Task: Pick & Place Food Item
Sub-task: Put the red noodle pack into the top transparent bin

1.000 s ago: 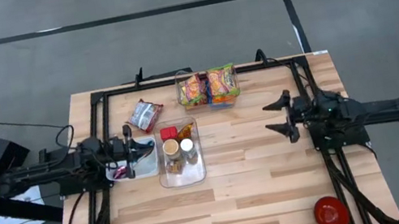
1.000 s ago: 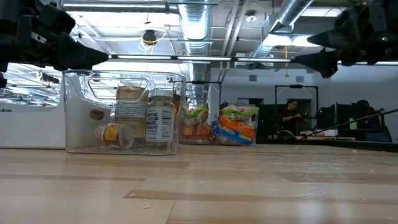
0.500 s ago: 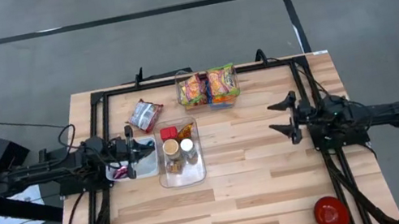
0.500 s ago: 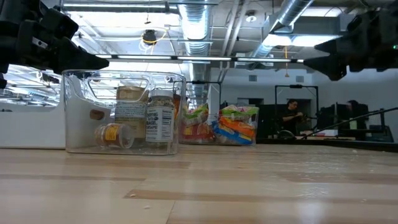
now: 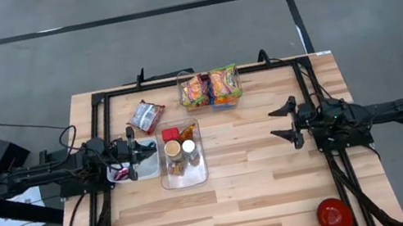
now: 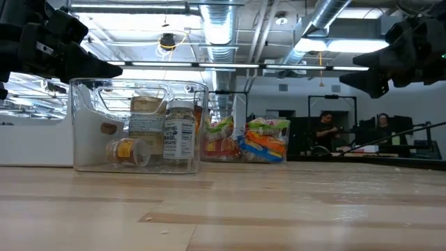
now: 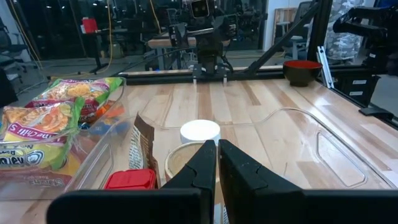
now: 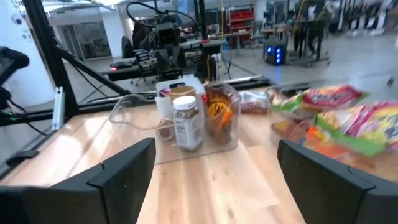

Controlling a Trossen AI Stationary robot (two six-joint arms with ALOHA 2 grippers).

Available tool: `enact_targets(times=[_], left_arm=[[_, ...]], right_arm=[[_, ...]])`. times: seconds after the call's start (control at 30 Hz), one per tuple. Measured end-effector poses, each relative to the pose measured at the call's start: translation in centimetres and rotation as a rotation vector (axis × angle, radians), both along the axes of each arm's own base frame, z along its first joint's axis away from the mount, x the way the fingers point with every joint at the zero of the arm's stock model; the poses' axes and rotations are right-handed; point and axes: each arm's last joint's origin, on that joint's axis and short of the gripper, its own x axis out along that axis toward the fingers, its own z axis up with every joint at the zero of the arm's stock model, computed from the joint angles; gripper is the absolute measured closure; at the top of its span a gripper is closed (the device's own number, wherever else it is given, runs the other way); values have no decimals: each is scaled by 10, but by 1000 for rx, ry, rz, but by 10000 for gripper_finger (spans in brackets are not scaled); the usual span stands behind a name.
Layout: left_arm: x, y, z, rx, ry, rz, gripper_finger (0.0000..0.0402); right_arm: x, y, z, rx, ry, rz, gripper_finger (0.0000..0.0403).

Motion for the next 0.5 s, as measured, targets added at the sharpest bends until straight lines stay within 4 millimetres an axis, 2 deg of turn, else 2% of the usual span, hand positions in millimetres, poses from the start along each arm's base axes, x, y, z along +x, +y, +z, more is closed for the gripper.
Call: enact_targets(times=[0.17, 0.33, 0.5], left_arm=[[0, 0, 0, 0, 0, 0, 389], [0, 0, 0, 0, 0, 0, 389], [0, 0, 0, 0, 0, 0, 389]], right_arm=[[1, 0, -1, 39, 12, 4, 72], [1, 0, -1, -67, 26, -2, 72], [1, 0, -1, -12, 16, -6, 72]])
